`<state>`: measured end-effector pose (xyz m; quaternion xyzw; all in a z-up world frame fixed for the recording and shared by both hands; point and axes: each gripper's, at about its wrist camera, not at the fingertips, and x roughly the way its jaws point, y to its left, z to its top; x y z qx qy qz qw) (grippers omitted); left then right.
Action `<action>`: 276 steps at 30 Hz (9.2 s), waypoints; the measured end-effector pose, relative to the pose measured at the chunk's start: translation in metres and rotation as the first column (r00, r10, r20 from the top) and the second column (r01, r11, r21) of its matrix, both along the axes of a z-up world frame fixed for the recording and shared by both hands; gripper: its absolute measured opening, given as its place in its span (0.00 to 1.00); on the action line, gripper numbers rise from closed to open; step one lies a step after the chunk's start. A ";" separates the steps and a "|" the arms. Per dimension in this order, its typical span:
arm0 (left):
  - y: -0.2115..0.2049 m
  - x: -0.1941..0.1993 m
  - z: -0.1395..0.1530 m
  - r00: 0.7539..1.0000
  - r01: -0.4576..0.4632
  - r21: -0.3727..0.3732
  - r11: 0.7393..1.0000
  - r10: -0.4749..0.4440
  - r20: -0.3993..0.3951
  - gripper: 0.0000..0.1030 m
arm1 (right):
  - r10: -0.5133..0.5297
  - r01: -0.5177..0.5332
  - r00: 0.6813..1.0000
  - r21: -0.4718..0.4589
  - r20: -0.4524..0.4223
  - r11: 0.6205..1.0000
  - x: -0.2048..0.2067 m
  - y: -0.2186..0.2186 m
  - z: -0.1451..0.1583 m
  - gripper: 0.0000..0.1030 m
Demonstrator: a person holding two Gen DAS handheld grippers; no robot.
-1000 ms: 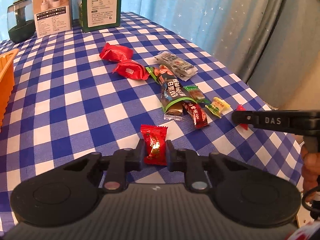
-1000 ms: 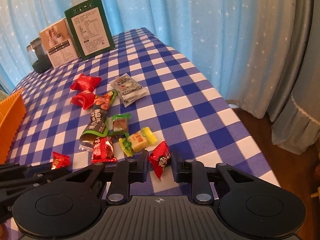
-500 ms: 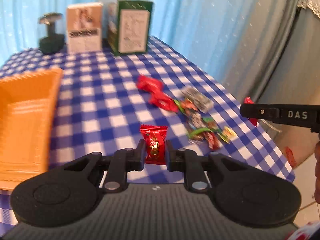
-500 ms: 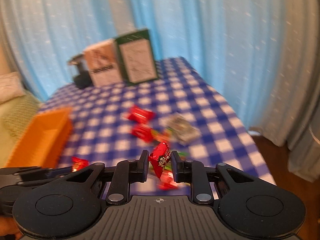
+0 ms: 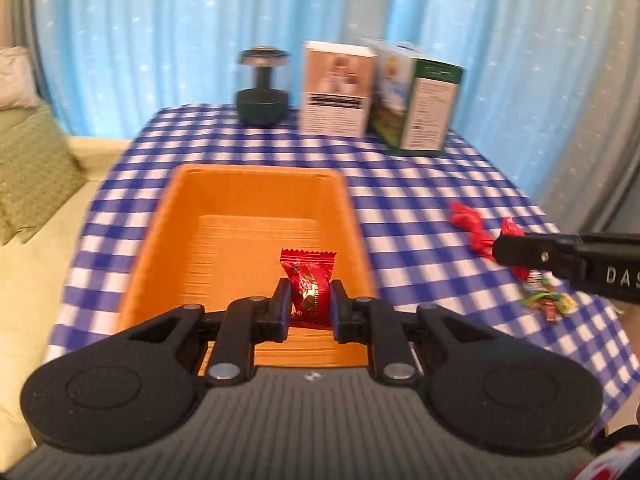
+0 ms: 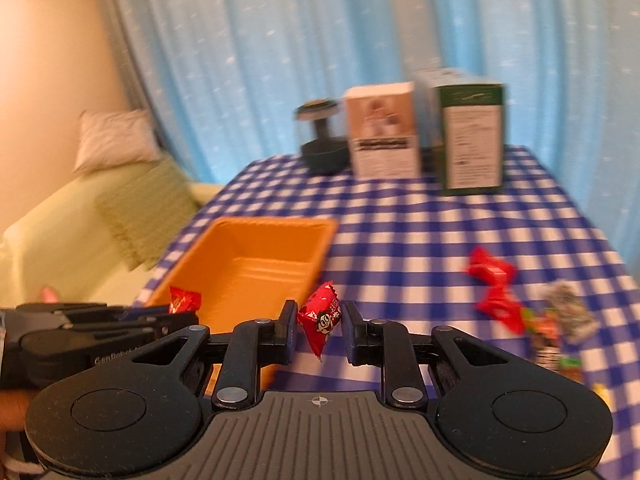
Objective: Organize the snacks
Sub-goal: 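Carry red candies to the orange tray and open both grippers, then withdraw both tools from the tray back toward the snack pile, then grasp the yellow candy with right gripper while left grasps red-wrapped bar, then carry both candies over the orange tray and open both grippers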
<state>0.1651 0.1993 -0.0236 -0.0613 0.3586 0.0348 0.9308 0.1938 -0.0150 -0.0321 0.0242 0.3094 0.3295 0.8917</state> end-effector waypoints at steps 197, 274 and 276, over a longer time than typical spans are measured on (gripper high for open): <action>-0.252 0.046 -0.107 0.956 0.263 -0.065 0.963 -0.269 -0.118 0.20 | -0.315 0.310 0.942 -0.063 -0.119 0.949 0.066 -0.231 -0.112 0.22; 0.081 -0.030 -0.038 0.975 -0.219 -0.047 0.975 0.218 -0.039 0.23 | 0.219 -0.216 0.975 0.083 -0.033 0.973 0.030 0.089 -0.064 0.67; 0.079 -0.030 -0.037 0.976 -0.218 -0.053 0.975 0.216 -0.036 0.25 | 0.183 -0.179 0.982 0.097 -0.036 0.979 0.034 0.080 -0.063 0.67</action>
